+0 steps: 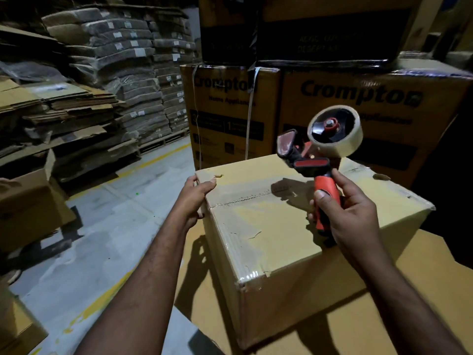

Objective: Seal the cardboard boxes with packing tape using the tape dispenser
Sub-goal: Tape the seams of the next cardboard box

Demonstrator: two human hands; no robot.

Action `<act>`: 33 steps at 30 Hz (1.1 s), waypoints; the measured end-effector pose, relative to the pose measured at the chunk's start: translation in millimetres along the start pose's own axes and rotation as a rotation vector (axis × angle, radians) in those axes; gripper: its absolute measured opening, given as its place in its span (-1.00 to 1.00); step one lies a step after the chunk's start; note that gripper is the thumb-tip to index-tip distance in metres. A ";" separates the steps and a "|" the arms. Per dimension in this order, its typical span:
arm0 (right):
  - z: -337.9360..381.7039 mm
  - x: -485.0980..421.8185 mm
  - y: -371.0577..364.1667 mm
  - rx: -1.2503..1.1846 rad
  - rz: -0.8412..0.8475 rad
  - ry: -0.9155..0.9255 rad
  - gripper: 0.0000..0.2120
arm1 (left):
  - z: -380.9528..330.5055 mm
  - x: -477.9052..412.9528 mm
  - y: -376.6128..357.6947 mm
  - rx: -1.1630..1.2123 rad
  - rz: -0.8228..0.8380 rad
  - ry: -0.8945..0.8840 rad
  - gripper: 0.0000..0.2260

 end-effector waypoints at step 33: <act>-14.4 19.1 127.4 0.396 -0.389 0.057 -0.44 | -6.5 135.2 -228.2 -1.635 1.037 -0.679 -0.06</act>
Point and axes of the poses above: each hand's wrist, its own x-axis away from the middle knuckle, its own y-axis out of the back of the hand, z = x × y, the point moved 3 cm from there along -x, towards the middle knuckle, and after that the axes turned 4 degrees about x, right-handed, at the moved point
